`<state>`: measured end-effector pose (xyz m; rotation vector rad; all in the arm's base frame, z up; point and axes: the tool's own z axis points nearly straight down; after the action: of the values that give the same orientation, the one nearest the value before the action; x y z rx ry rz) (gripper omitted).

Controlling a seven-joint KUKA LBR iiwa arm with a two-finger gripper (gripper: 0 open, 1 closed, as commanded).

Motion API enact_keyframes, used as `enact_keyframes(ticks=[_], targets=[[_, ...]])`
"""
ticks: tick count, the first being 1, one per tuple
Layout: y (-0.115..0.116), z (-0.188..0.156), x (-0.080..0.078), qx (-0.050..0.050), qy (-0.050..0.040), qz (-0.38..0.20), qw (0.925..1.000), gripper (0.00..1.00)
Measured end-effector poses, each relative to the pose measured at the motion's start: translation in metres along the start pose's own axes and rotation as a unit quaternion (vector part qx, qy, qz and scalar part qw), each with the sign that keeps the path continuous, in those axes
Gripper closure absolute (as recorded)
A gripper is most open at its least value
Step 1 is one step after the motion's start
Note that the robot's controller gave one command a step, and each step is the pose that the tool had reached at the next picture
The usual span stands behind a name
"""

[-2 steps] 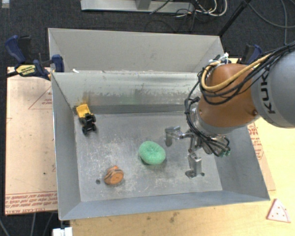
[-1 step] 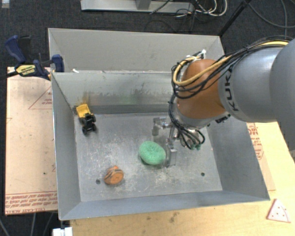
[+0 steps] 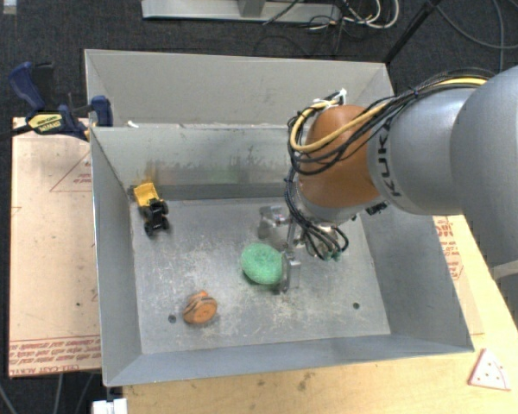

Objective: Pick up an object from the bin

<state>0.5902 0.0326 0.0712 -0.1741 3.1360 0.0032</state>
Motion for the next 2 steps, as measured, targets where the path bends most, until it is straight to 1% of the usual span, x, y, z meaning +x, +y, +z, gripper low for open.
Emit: enact_keyframes(ticks=[1, 2], targets=[[0.0388, 0.0013, 0.0426, 0.0, -0.0006, -0.001, 1.0, 1.0], [0.0388, 0.0013, 0.0426, 0.0, -0.0006, -0.001, 1.0, 1.0]])
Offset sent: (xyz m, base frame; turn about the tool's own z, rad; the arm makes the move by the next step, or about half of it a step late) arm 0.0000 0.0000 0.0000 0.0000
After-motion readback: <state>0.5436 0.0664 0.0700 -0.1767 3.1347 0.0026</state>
